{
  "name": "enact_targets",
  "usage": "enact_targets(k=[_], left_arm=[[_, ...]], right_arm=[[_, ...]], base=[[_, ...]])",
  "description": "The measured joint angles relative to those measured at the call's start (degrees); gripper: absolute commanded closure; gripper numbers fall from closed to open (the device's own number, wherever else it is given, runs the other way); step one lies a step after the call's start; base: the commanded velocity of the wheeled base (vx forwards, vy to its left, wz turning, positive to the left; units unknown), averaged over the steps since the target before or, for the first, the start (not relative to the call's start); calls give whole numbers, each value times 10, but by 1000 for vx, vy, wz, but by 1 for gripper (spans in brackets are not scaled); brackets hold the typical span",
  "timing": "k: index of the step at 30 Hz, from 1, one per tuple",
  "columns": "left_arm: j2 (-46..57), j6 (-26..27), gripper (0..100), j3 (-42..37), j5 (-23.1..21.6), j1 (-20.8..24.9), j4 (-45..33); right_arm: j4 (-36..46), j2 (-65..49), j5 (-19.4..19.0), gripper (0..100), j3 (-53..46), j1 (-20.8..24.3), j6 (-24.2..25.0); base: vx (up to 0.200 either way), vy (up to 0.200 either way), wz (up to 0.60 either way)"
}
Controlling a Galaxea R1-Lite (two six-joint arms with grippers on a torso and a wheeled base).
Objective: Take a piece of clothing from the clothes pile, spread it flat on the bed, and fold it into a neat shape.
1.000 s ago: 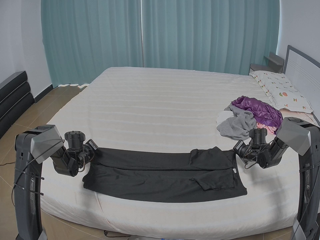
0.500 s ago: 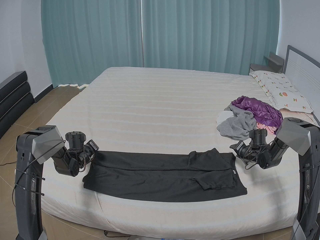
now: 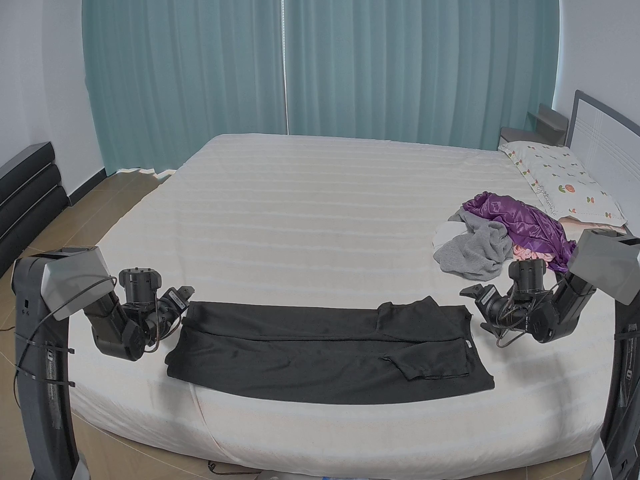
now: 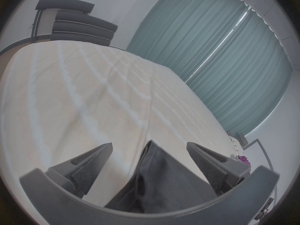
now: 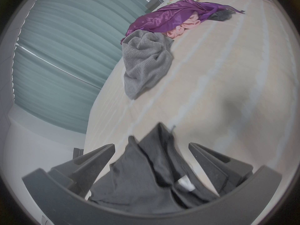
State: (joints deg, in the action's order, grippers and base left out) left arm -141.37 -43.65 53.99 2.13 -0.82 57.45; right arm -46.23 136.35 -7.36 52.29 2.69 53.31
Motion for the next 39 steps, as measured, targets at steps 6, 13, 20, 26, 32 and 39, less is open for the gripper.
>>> enact_targets(k=[6,13,20,26,32,39], left_arm=[[65,-25,0,-124,-11,4,9],[121,-48,0,-278,-29,19,51],[127,-50,0,-322,-18,40,98],[92,-44,0,-265,18,61,117],[61,-27,0,-222,45,72,101],[45,-16,100,-211,64,71,96]], right_arm=[[-64,-61,-8,0,-148,14,11],[-235,-106,-11,0,-314,41,30],[-272,-110,-11,0,-368,59,49],[-289,-97,-10,0,-373,64,51],[-314,-78,-6,0,-377,71,51],[-316,-67,-5,0,-379,73,51]], base=[[-200,0,0],[-86,0,0],[0,0,0],[0,0,0],[0,0,0],[0,0,0]])
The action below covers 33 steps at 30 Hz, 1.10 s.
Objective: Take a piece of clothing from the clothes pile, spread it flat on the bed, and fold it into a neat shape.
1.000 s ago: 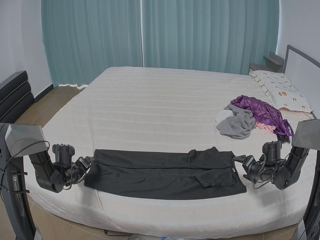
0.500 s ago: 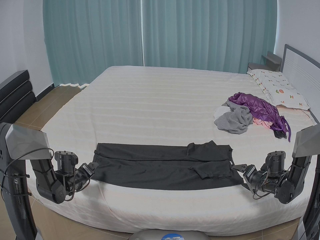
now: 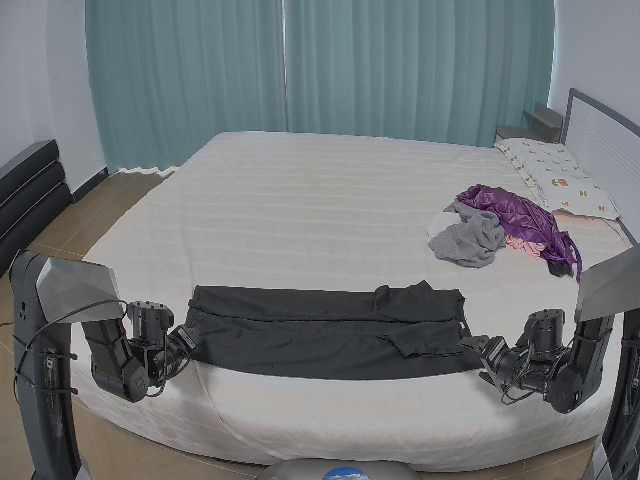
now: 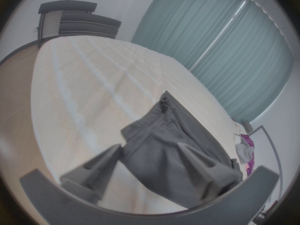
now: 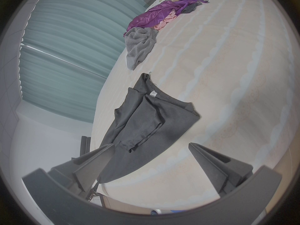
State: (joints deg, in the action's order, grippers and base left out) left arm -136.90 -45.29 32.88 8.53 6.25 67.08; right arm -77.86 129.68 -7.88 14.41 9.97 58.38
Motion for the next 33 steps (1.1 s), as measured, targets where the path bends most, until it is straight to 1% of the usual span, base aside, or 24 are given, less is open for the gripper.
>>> enact_targets(k=[4,6,18,19,30,33], left_arm=[[-3,2,100,-8,26,-4,0],[-3,2,100,-15,31,-6,0],[14,2,100,-51,32,-20,6],[15,2,0,-51,32,-20,6],[24,-3,0,-52,25,-22,8],[35,-3,0,-39,4,-29,11]], right_arm=[[0,3,2,0,0,0,-1],[0,3,3,0,-1,0,-1],[0,8,3,0,-1,0,-2],[0,8,3,0,-1,0,-2],[0,9,4,0,-1,0,-3],[0,9,3,0,-1,0,-3]], base=[[0,0,0],[0,0,0],[0,0,0],[0,0,0],[0,0,0],[0,0,0]])
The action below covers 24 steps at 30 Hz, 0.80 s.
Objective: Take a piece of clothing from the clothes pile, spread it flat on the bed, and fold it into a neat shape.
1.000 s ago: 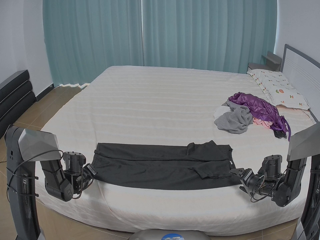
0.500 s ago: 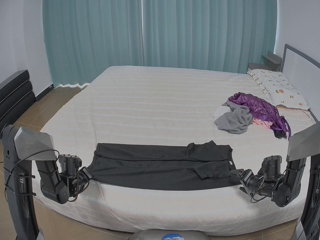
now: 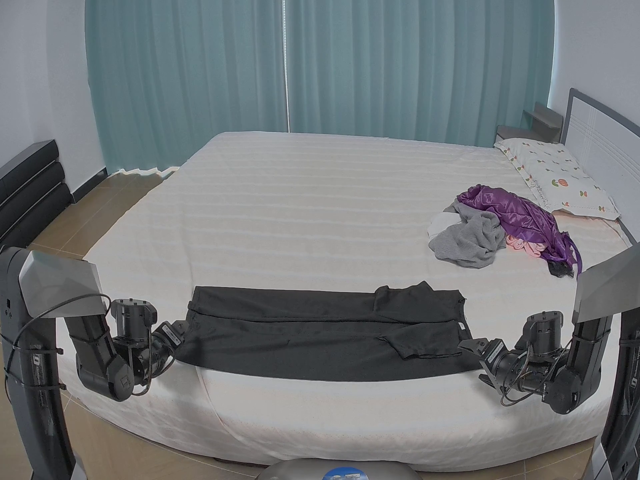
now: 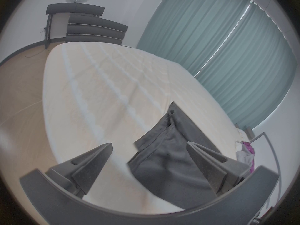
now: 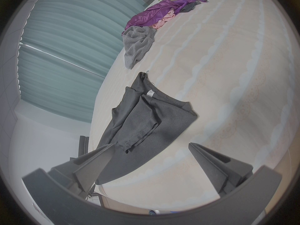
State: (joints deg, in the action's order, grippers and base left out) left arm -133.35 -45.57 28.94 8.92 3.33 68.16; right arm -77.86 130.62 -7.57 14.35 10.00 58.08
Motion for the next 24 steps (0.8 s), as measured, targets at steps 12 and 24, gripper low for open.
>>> enact_targets(k=[12,24], left_arm=[[5,73,0,94,-190,-21,-29],[-68,160,0,192,-193,-29,-76]], right_arm=[[-14,9,0,0,0,1,-1],[-24,15,0,0,-6,7,-2]], base=[[0,0,0],[0,0,0]])
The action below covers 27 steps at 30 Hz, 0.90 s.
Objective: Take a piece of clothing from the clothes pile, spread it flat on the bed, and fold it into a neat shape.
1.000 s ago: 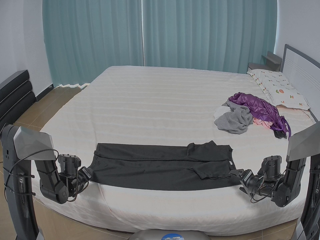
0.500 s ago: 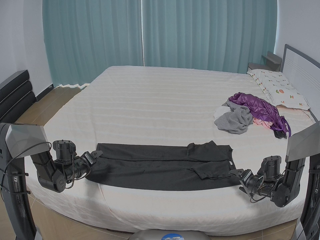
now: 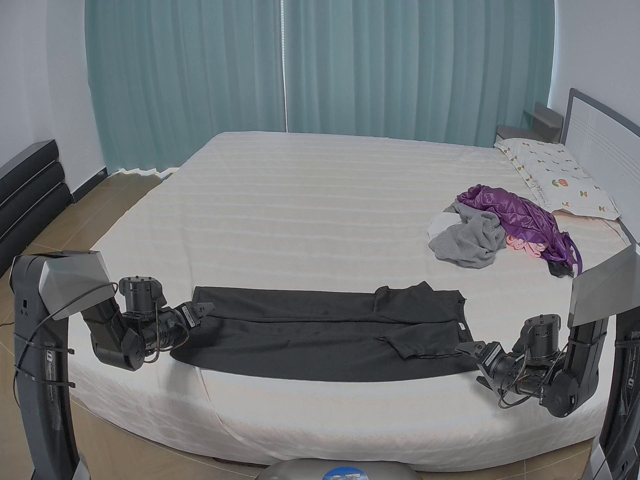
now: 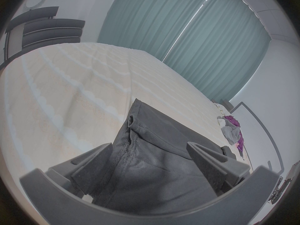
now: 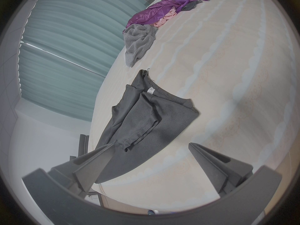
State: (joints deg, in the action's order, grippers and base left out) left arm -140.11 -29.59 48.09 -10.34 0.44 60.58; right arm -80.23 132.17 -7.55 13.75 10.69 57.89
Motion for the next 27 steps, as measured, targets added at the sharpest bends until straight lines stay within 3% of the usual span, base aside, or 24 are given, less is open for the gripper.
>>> enact_targets(k=[1,11,24,25,27], left_arm=[[-4,0,100,4,1,0,0],[-30,-4,100,33,45,-7,2],[-40,-8,100,52,53,-20,4],[-40,-8,0,54,53,-20,4],[-42,-8,0,57,59,-20,4]], right_arm=[[0,0,0,0,0,0,0],[0,2,0,0,-1,0,-1],[1,2,0,0,-1,0,-1],[0,2,0,0,-1,0,-1],[0,2,0,0,-1,0,-1]], base=[[0,0,0],[0,0,0],[0,0,0],[0,0,0],[0,0,0]])
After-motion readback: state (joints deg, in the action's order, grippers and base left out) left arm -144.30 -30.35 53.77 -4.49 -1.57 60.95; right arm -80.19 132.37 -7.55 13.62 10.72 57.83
